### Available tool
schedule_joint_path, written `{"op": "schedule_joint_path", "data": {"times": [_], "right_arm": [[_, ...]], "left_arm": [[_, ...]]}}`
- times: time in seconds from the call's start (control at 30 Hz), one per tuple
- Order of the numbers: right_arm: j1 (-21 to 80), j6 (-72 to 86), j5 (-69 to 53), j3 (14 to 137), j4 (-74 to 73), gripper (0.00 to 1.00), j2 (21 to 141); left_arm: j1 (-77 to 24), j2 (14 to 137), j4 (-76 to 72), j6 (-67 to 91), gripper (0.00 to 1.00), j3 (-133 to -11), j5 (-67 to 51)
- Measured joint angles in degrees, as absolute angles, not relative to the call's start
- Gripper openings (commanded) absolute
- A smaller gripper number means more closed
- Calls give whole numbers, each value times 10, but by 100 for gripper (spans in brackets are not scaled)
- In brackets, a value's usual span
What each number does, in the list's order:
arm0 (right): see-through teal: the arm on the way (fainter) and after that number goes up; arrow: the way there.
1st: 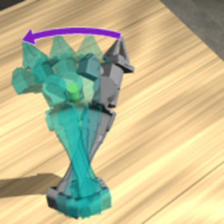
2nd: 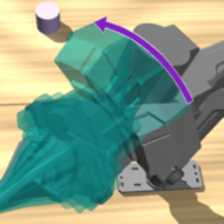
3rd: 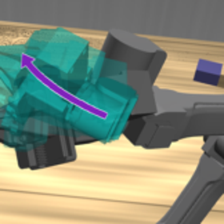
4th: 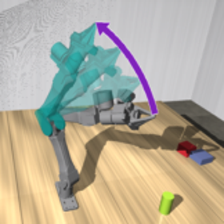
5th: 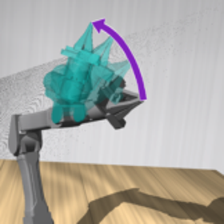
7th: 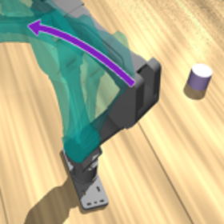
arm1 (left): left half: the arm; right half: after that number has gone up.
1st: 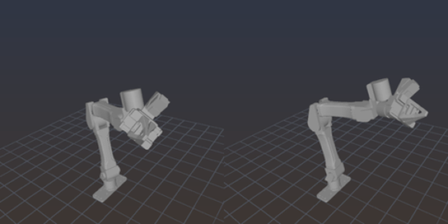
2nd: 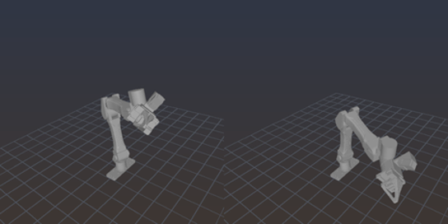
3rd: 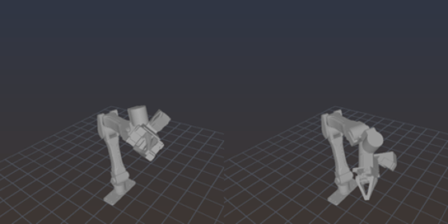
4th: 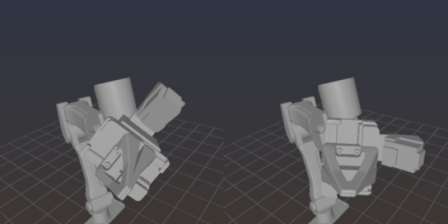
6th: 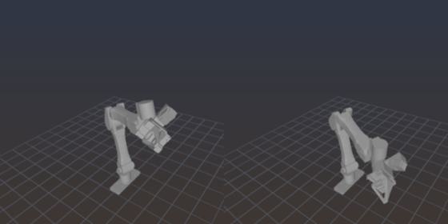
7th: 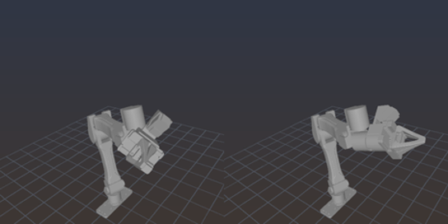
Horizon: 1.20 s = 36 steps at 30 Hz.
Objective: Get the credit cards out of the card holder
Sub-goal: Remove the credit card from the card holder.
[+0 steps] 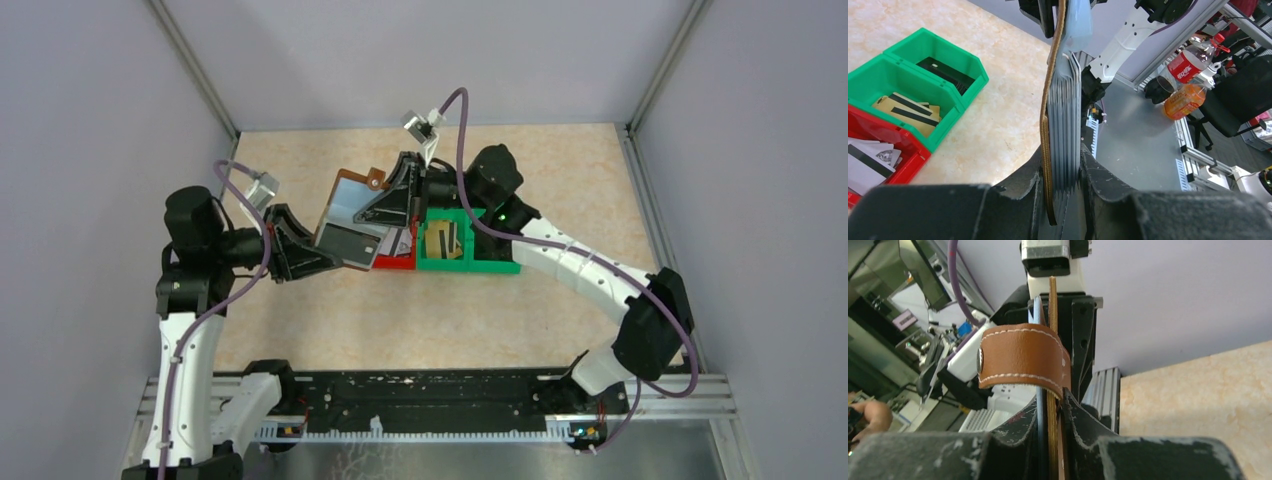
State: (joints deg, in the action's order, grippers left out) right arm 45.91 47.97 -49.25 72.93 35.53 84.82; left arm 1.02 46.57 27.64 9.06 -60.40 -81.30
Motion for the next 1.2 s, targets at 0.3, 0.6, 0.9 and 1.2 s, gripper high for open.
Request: {"op": "schedule_joint_path", "data": {"times": [0.3,0.6,0.9,1.2], "right_arm": [[455,455,-512,748,305,0,848],[478,602,-301,598,612,0,841],[555,616,-136,558,754,0,849],[589,601,-36,510,839,0,869]], "left_arm": [[10,467,288,85,74,-609,-790],[10,441,56,353,82,-554,-751],[10,442,-198,612,72,-497,-735],[10,441,-302,706,50,-500,-732]]}}
